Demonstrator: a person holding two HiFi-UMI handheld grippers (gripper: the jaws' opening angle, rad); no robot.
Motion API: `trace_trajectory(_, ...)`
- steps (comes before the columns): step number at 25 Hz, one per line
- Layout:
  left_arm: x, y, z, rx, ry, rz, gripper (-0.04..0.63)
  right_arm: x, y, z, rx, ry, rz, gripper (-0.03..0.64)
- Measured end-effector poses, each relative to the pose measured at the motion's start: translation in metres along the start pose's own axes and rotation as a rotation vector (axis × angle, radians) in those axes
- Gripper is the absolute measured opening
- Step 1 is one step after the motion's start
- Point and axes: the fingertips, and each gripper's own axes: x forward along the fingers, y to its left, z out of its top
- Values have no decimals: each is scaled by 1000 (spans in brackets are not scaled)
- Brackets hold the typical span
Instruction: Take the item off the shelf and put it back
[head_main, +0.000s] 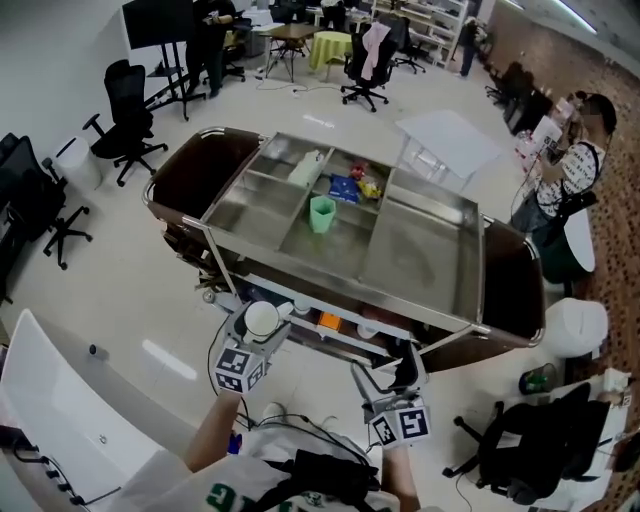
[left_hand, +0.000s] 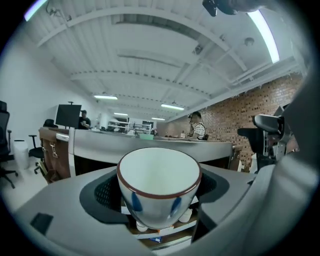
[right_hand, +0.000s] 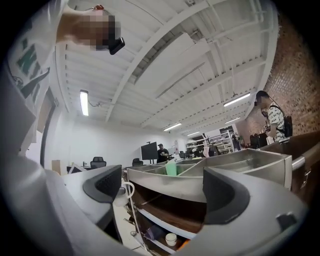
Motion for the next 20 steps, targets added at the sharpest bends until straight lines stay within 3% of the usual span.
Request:
trace_trajectory(5,-32,-34,41,51,-74,-20,388,0,-7,3,33,-22,15,520)
trace_trajectory(10,-45,-57,47,76,-104,-58,388,3,-8,5,40,-27,36,520)
trace_trajectory(15,-49,-57,42,41,-109,-46,388,5,-1,4,38,-24,62,520)
trace_trajectory(20,-51,-58,50,8,-142,-86,388,8,1,1,38,-21,67,520)
